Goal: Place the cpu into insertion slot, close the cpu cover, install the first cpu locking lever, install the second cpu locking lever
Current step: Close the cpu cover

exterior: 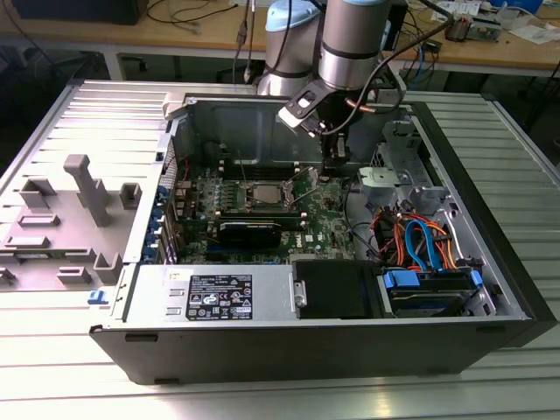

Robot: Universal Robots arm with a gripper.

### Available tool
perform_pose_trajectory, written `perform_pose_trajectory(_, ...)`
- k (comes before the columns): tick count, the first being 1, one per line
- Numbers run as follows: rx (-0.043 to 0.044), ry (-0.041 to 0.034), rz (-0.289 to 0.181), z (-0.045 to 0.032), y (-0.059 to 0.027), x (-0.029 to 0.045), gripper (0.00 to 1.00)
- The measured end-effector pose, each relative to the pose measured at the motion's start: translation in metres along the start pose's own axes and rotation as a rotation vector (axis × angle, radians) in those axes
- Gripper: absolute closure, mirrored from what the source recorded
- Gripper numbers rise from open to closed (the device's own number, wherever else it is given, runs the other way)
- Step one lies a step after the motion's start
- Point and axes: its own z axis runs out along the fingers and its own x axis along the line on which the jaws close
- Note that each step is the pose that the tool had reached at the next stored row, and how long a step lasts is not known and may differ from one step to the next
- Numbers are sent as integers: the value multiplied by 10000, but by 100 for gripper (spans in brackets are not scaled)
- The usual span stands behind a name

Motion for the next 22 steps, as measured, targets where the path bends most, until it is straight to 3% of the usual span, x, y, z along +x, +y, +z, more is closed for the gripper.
perform_pose_trajectory(5,-1,10,-49,85,-2,1,89)
perform_pose_trajectory(14,72,48,-106,105,-32,2,89)
perform_pose_trajectory(22,308,56,-110,103,-75,3,89)
